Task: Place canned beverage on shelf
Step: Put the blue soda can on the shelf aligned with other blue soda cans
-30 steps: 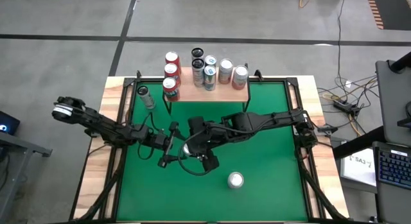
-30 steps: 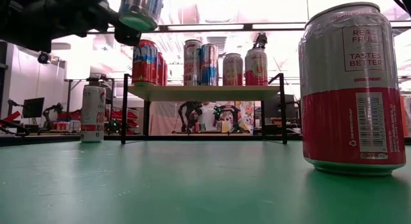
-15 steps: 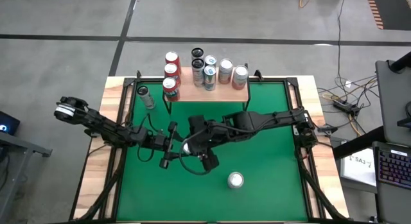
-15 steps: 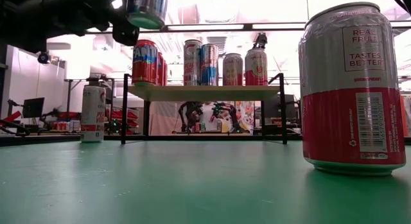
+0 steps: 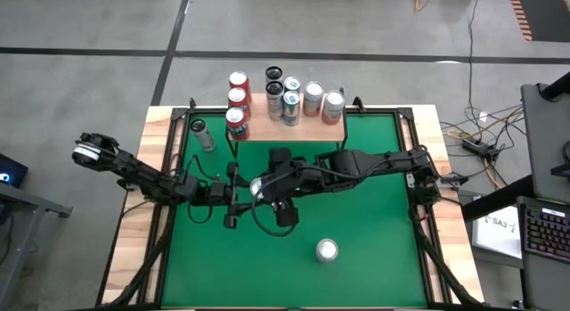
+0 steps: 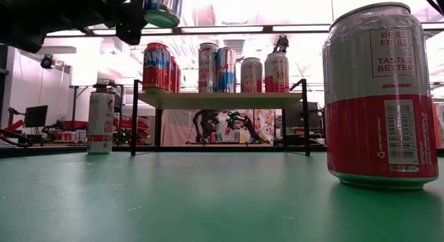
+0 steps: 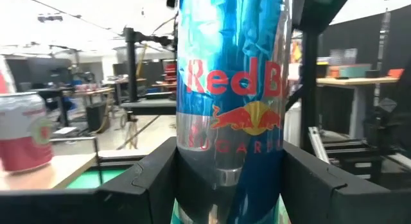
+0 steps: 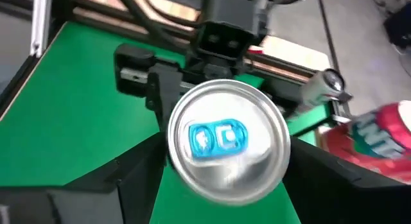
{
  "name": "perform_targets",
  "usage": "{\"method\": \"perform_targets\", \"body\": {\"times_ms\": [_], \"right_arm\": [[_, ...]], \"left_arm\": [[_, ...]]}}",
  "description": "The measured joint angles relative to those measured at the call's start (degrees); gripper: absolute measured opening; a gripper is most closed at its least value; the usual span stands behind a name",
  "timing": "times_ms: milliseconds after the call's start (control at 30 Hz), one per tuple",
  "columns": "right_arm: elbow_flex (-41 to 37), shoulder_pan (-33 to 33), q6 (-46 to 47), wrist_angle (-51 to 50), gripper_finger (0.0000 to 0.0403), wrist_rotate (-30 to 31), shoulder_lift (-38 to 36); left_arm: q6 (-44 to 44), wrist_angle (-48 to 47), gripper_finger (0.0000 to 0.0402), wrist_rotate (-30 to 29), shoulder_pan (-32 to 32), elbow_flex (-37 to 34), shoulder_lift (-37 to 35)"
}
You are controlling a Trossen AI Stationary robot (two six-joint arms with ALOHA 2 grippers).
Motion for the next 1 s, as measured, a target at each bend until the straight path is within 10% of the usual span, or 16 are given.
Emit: {"method": "perform_targets", "body": {"times_ms": [567,1000], "right_arm": [[1.3,-0.2,12.9,0.4,0.0279,4.6,-4.4],[-17.0,0.9,11.2,30.9,0.0279,14.0,-3.7]], "left_arm": [[3.0,-2.3,0.0199,-9.5,-2.8,-1.4,-11.1],[14.1,-2.5,0.0199,-22.2,-8.6,-1.6,-16.7]]}}
